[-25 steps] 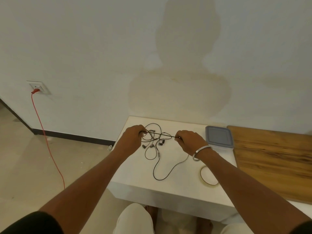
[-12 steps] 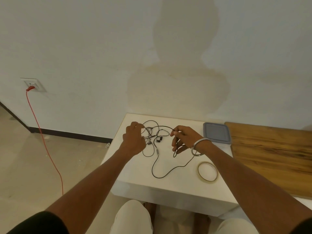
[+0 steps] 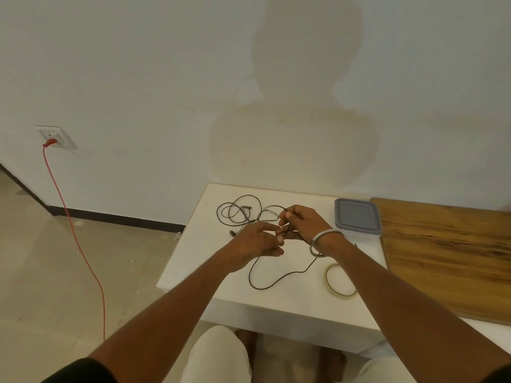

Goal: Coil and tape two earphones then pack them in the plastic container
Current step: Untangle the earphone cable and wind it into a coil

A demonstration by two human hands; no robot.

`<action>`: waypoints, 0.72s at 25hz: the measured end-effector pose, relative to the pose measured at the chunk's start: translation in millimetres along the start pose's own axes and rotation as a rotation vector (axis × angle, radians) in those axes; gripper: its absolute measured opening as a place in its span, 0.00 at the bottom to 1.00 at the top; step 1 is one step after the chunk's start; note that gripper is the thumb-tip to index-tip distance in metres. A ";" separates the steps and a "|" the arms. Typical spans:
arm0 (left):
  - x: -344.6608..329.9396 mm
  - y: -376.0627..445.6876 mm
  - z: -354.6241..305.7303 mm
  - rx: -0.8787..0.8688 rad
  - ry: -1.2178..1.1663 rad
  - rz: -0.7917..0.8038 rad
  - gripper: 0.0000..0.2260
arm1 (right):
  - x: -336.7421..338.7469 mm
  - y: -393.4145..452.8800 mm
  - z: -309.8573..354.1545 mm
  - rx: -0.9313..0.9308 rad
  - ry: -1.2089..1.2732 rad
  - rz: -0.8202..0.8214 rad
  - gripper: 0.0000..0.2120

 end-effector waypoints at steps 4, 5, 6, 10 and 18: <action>34.0 -4.1 -9.2 -0.109 0.078 -0.220 0.15 | 19.4 1.8 -15.9 -0.100 -0.090 -0.151 0.08; 39.9 -6.0 -13.1 -0.137 0.120 -0.263 0.14 | 22.3 0.8 -21.7 -0.148 -0.086 -0.173 0.09; 43.0 -8.0 -17.2 -0.164 0.144 -0.295 0.12 | 23.6 -0.6 -25.7 -0.191 -0.112 -0.180 0.10; 38.8 -13.9 -37.0 -0.293 0.102 -0.332 0.08 | 21.3 1.8 -23.9 -0.307 -0.678 -0.135 0.24; 53.0 -22.2 -82.4 -0.373 0.539 -0.507 0.07 | -0.2 -10.0 22.3 0.114 -0.367 0.041 0.16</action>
Point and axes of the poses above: each hand's wrist, its own y-axis towards the middle knuckle, its own x-axis out of the back of the hand, z = x × y, the point moved 10 cm from there along y, towards the middle knuckle, and after that the axes turned 9 degrees about z, right-handed, at the moved point
